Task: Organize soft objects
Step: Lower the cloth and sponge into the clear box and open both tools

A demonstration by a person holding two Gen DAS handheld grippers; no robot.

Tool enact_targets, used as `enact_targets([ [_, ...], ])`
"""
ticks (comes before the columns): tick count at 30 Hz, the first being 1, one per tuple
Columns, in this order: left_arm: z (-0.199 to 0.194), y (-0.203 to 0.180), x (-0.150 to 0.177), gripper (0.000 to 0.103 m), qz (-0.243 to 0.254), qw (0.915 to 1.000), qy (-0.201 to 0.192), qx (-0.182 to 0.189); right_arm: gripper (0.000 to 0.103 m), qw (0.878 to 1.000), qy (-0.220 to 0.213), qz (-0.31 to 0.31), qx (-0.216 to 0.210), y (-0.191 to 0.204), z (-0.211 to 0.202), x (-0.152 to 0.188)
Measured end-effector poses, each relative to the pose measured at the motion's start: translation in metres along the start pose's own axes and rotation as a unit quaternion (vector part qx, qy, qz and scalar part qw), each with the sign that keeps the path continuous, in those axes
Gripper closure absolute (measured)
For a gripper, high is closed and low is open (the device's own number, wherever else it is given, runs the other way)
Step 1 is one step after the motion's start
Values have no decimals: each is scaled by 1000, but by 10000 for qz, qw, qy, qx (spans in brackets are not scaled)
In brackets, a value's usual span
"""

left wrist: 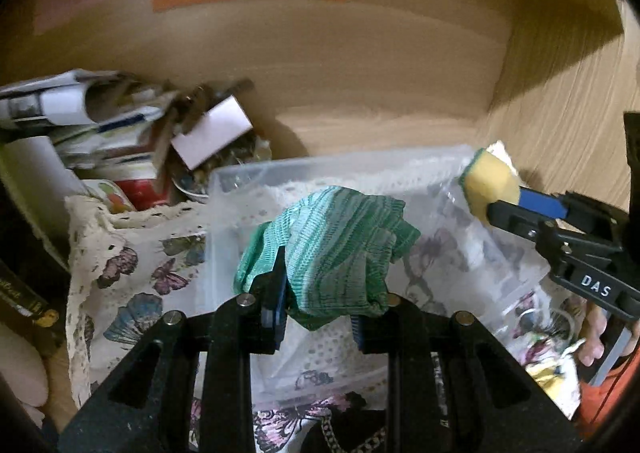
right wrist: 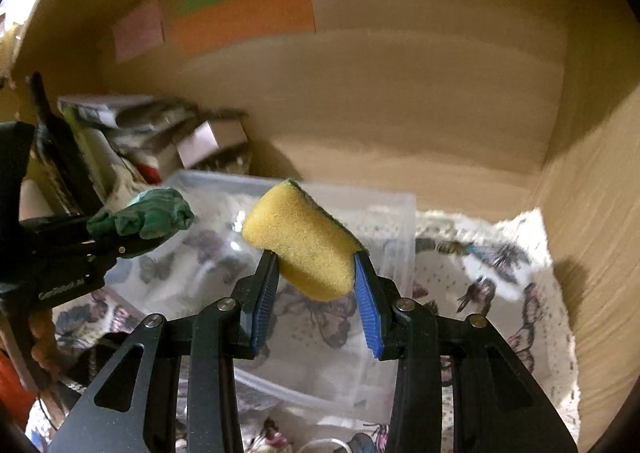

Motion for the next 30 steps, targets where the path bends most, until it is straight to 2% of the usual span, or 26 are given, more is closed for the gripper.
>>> enact_targets([
  [7, 17, -5, 9, 77, 191, 9994, 272, -97, 67, 9992, 316, -226, 9, 9, 13, 12],
  [9, 17, -4, 9, 71, 180, 9993, 304, -94, 65, 9991, 333, -269, 15, 10, 14, 11],
  [11, 15, -3, 9, 58, 163, 9994, 271, -108, 63, 9990, 358, -283, -2, 12, 14, 11],
  [13, 16, -2, 5, 50, 158, 9996, 203, -135, 61, 9989, 369, -300, -8, 13, 14, 11],
  [15, 9, -2, 2, 48, 149, 9997, 118, -137, 58, 9989, 323, -325, -13, 13, 10, 10],
  [21, -21, 1, -7, 37, 23, 9998, -205, -8, 45, 9993, -39, -370, -13, 20, -10, -1],
  [24, -41, 4, -11, 28, -15, 9990, -444, -13, 39, 9988, -317, -374, -17, 23, -29, -7],
  [29, -80, 5, -14, 5, -73, 9960, -892, -53, 25, 9962, -749, -404, -163, 29, -67, -12],
  [30, -85, 7, -14, 4, -105, 9954, -949, -37, 23, 9956, -825, -405, -181, 29, -73, -12],
])
Point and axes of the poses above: each gripper's, at about its wrist camera, not at the fingertips, and z roughly the way its jaws point, y to its left, x to its underside, the point moved 7 cm from there along z, roughly the way its jaws point, and after that the axes turned 1 degree about -y, right-handed, at the moved point
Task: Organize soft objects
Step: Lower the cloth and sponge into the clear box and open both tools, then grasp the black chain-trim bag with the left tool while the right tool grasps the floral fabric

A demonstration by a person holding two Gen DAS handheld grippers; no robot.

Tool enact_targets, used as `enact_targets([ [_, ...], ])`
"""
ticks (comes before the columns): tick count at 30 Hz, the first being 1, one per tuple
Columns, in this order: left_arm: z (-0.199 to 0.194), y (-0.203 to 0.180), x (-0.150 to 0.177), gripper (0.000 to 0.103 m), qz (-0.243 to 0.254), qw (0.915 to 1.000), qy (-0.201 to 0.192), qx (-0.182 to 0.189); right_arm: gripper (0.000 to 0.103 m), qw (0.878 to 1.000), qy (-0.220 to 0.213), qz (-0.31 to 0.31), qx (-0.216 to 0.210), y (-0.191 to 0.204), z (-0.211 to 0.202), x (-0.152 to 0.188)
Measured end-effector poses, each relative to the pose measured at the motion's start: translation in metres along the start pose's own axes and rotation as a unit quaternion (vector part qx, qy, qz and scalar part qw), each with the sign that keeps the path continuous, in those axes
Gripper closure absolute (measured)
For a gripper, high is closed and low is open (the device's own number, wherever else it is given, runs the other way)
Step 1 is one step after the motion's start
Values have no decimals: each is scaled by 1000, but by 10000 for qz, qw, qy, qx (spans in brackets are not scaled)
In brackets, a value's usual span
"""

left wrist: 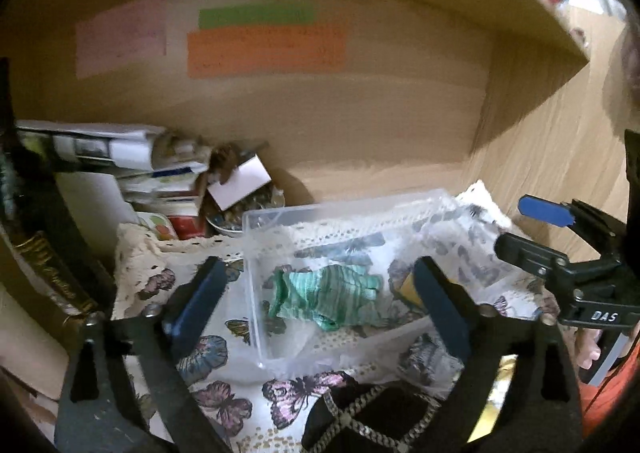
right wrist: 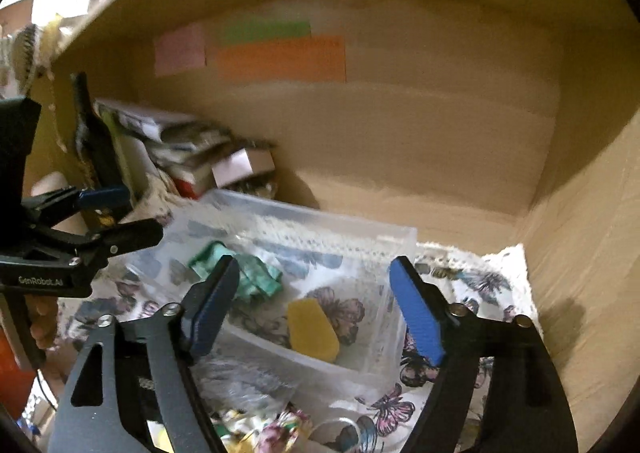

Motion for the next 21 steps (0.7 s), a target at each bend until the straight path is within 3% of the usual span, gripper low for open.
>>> enact_targets([
  [8, -27, -2, 19, 0, -95, 9999, -68, 40, 20, 9997, -233, -37, -56, 11, -32, 17],
  [21, -19, -19, 90, 0, 27, 9987, 485, 184, 20, 9991, 298, 222, -213, 27, -29, 83],
])
Point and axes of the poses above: each gripper's, at about its wrist camera, not at the fingertips, and z roughly the way its jaws point, y to its left, x to its underside, the point moved 7 cm from there along z, roughly the way its jaws point, and after that the axes turned 1 degree about -y, right-handed, at the moved point
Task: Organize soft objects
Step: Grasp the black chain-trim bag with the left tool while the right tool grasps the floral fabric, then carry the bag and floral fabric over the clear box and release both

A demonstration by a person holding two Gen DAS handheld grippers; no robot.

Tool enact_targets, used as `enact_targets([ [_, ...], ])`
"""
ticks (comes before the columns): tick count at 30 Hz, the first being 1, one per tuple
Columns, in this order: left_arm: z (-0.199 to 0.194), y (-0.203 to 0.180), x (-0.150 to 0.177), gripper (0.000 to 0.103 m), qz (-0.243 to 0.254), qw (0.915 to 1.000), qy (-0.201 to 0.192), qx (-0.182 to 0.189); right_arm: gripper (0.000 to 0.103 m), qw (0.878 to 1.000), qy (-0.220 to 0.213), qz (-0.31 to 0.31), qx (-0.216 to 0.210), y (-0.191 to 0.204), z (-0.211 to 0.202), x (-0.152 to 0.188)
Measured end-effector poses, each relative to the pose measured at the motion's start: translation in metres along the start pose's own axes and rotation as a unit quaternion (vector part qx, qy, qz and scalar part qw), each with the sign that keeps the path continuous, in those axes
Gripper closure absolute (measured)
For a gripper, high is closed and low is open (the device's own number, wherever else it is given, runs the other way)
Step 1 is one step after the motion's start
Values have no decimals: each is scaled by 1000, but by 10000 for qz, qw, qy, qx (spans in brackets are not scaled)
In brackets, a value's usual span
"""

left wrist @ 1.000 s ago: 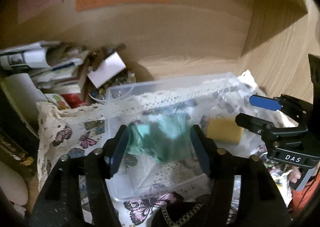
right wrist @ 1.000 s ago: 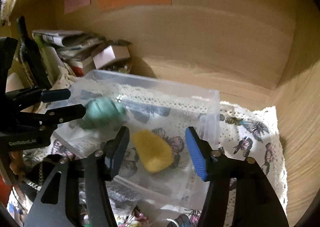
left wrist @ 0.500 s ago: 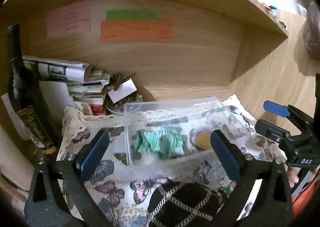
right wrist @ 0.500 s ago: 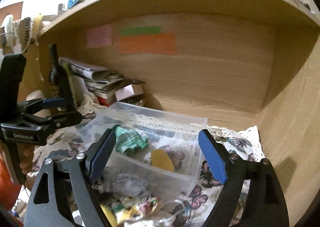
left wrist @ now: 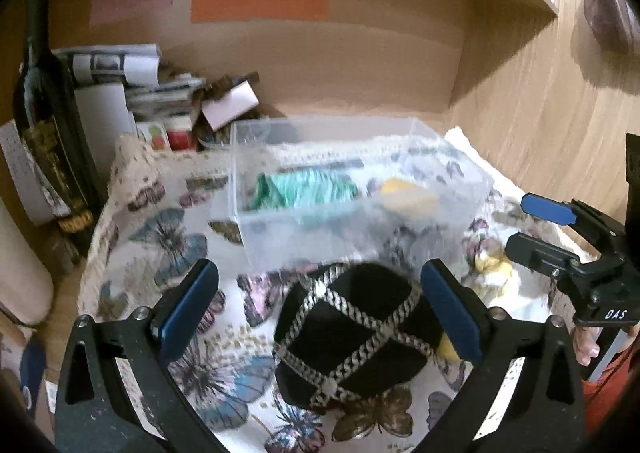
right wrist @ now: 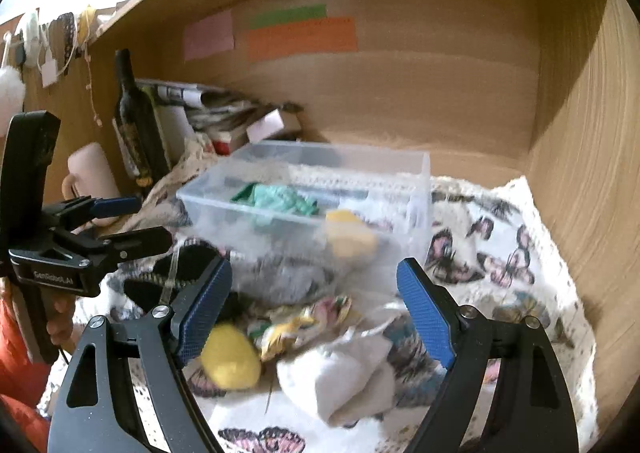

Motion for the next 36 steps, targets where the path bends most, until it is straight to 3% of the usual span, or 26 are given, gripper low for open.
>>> enact_targets([
  [4, 8, -2, 13, 1, 29, 10000, 68, -27, 38, 9996, 230, -118, -91, 8, 9, 12],
  [6, 11, -3, 17, 11, 30, 10000, 94, -6, 44, 9992, 349, -147, -97, 9, 15, 17],
  [7, 12, -4, 18, 24, 44, 9999, 138, 17, 48, 9991, 393, -140, -95, 8, 17, 18],
  [9, 16, -5, 21, 33, 55, 9996, 247, 131, 55, 9987, 486, -138, -84, 7, 21, 22],
  [13, 21, -7, 26, 62, 22, 9987, 372, 334, 74, 9981, 592, -162, -7, 2, 25, 28],
  [17, 19, -6, 27, 79, 25, 9988, 330, 349, 87, 9983, 536, -209, 55, -2, 20, 27],
  [20, 16, -6, 26, 87, -10, 9988, 283, 403, 90, 9990, 406, -184, 105, -4, 14, 22],
  [36, -37, 4, -26, 91, -44, 9971, -719, 244, 91, 9985, -433, -92, 321, -16, -22, -25],
])
Point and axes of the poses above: each gripper's, at about its wrist camera, not at the fingertips, and z roughly the way its jaws point, y to its left, x to its underside, the point moved 7 cm from there along z, roughly the way its jaws point, and after that the axes turned 1 degree about -y, right-handed, at the moved point
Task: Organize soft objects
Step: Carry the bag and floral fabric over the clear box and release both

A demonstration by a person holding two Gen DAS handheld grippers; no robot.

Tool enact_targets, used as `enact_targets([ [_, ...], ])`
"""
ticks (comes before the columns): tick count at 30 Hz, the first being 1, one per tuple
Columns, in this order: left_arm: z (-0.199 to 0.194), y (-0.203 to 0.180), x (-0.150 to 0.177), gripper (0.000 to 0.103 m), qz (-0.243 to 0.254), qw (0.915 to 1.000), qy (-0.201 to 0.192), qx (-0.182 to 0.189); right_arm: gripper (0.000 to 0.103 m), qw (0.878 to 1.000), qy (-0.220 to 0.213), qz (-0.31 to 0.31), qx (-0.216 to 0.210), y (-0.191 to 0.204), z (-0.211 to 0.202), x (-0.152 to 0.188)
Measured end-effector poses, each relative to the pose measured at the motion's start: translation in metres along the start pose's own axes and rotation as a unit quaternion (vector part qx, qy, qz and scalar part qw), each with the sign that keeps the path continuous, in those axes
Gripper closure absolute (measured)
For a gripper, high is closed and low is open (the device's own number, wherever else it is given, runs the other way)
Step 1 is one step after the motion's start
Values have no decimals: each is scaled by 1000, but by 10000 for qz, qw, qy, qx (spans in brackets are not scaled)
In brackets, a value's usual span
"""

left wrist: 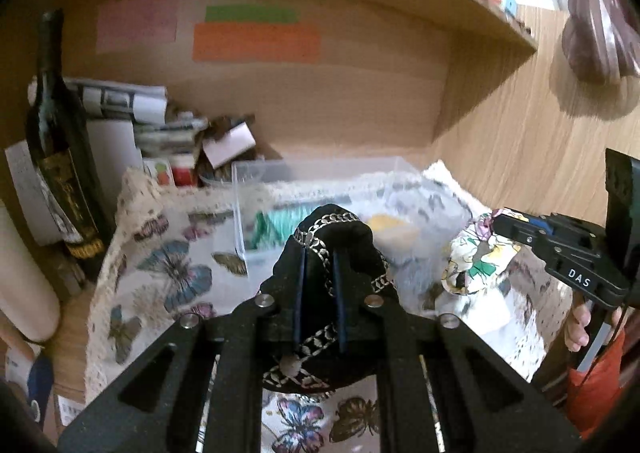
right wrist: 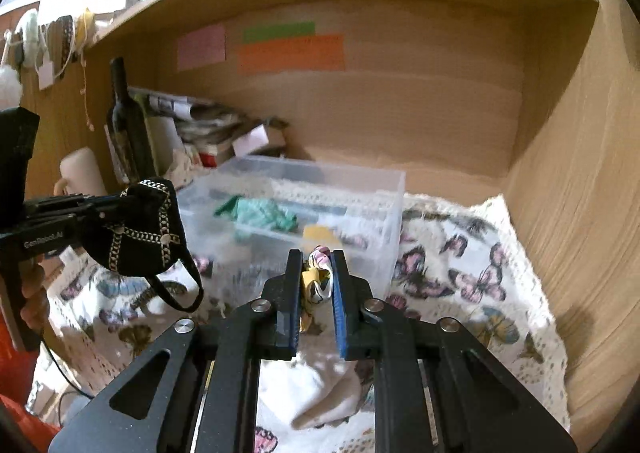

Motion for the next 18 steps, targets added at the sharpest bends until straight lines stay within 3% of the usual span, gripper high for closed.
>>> enact_targets([
  [12, -11, 4, -50, 91, -67, 9976, -667, -143, 91, 9979, -647, -9, 69, -4, -6, -52],
  [18, 5, 11, -64, 91, -94, 9964, -747, -376, 91, 9975, -704, -11, 91, -8, 11, -71],
])
Point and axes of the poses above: each gripper's, at about its wrist camera, not at the fingertips, and z roughly the way its jaws point, y to its left, x to its underside, the point moved 7 cm from there along z, roughly the way its jaws point, and after that the axes turned 1 degree about -y, right-handed, at the moved point
